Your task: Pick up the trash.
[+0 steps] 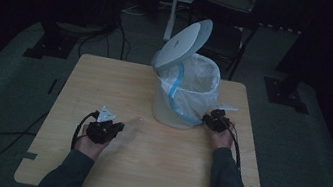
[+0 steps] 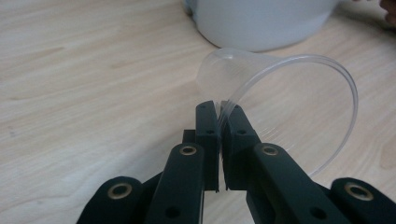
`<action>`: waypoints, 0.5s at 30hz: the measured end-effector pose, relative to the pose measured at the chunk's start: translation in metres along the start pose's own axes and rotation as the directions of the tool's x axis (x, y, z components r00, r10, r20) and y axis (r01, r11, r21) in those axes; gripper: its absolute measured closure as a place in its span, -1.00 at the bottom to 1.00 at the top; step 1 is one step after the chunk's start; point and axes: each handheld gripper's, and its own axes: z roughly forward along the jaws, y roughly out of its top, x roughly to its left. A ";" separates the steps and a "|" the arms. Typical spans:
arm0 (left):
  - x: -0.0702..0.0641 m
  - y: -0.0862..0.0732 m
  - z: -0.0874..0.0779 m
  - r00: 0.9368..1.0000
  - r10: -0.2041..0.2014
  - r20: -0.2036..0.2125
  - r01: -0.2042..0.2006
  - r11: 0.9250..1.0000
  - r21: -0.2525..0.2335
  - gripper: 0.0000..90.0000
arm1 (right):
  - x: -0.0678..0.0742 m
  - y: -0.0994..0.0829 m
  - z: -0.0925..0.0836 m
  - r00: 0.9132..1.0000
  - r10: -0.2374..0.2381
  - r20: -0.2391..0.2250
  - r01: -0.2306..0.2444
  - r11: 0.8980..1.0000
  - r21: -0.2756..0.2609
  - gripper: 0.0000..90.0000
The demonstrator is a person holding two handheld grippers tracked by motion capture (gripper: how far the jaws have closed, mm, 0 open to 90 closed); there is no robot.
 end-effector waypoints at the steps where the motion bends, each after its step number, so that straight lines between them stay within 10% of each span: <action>1: 0.001 0.000 -0.001 1.000 -0.005 -0.003 0.005 1.000 -0.006 0.94 | 0.000 0.000 0.000 1.000 0.002 -0.002 -0.002 1.000 0.000 1.00; 15: 0.006 0.013 -0.010 0.999 -0.021 -0.025 0.019 0.998 -0.063 0.94 | 0.000 0.000 0.000 1.000 0.002 -0.003 -0.002 1.000 -0.001 1.00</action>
